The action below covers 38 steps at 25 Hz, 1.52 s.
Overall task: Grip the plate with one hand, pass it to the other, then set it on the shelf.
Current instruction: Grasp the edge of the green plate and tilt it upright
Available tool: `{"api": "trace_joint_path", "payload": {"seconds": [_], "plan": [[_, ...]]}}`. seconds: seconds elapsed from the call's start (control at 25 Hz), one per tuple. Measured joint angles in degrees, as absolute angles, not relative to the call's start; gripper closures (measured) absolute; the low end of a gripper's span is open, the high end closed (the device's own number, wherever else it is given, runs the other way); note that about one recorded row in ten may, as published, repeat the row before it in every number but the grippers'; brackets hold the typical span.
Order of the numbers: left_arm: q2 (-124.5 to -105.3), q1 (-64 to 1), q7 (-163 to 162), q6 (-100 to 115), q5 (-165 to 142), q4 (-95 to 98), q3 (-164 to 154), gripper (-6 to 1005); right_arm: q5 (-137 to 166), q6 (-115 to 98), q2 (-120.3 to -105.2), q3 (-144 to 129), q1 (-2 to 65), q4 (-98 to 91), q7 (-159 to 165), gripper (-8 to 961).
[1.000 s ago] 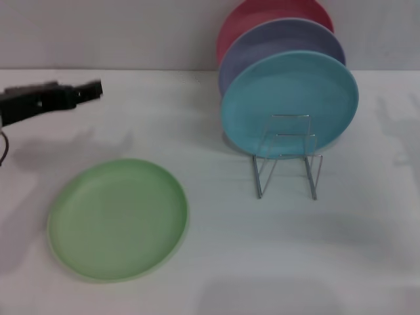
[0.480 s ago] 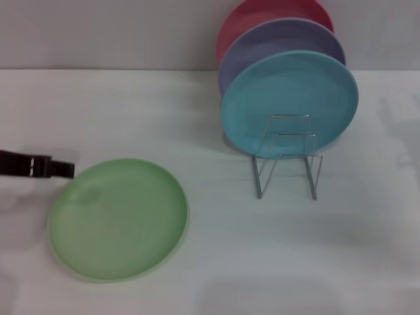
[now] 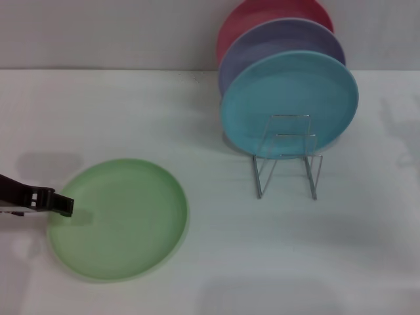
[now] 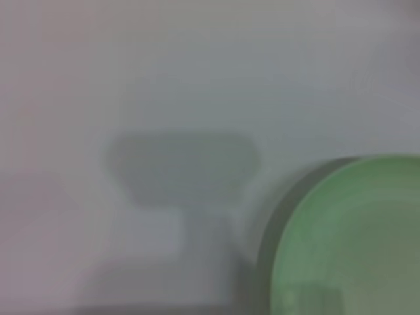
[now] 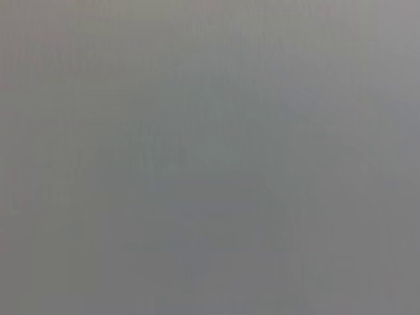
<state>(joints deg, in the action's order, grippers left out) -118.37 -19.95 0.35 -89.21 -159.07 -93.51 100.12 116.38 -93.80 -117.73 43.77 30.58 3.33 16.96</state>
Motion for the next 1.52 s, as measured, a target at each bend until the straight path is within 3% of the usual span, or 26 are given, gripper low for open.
{"api": "trace_joint_path", "payload": {"seconds": [0.8,1.0,1.52], "plan": [[-118.11,-26.72,0.38,-87.04,-161.50,-81.63,100.06,162,116.21,-94.49,-117.45,43.77,30.96,2.25,16.96,236],[-118.02,-27.85,0.74,-86.30,-161.49,-79.63,100.11,389,116.19,-94.49,-117.29,43.77,31.17,2.19,16.92,236],[-117.93,-28.74,1.52,-85.31,-161.80,-76.57,101.09,412,116.18,-94.48,-117.16,43.77,31.50,2.20,16.87,236]]}}
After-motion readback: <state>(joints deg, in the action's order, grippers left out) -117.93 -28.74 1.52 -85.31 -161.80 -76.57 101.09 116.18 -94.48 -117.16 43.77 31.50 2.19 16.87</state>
